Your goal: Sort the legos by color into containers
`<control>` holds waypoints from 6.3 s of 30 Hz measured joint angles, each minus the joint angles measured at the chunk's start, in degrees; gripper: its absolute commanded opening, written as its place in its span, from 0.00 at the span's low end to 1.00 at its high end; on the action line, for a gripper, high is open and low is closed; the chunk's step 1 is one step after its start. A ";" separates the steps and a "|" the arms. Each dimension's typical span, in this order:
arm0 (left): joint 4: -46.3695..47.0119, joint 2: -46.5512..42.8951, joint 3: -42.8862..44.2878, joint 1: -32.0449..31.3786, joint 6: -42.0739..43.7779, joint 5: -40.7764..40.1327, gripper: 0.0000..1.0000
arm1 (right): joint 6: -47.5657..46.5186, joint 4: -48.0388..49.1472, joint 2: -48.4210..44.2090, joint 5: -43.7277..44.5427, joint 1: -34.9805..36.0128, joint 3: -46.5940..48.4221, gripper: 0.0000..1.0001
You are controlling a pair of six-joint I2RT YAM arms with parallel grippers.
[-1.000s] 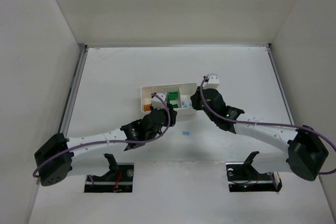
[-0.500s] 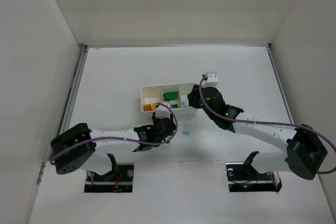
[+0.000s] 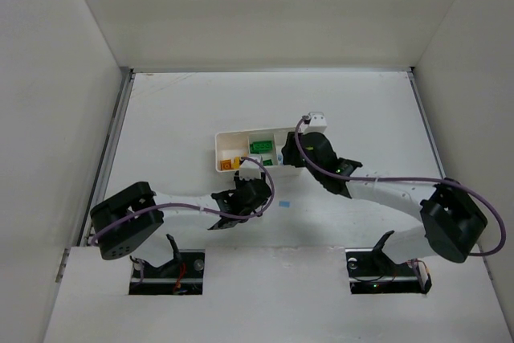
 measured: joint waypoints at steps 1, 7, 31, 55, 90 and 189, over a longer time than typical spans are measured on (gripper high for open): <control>0.20 0.11 0.00 0.00 -0.07 0.00 0.36 | 0.00 -0.37 0.39 -0.04 -0.02 0.00 0.64; 0.76 0.17 0.00 0.02 -0.17 0.00 0.36 | 0.11 -1.97 -0.22 0.28 0.07 0.70 0.73; 1.79 -6.97 -1.44 0.81 -0.42 -0.04 0.36 | 0.07 -2.95 0.79 -0.85 -0.68 3.50 0.90; 2.08 -7.28 -3.08 3.23 -0.17 0.33 0.36 | 1.99 0.55 -1.18 -6.47 -3.41 -0.79 0.98; 4.22 -9.29 -3.41 6.56 2.16 3.48 0.36 | 4.44 0.87 -5.86 -3.39 0.72 -3.63 0.94; 5.46 -22.58 -10.91 6.51 3.52 3.80 0.13 | 6.19 -7.72 4.37 -6.99 13.42 -8.61 0.48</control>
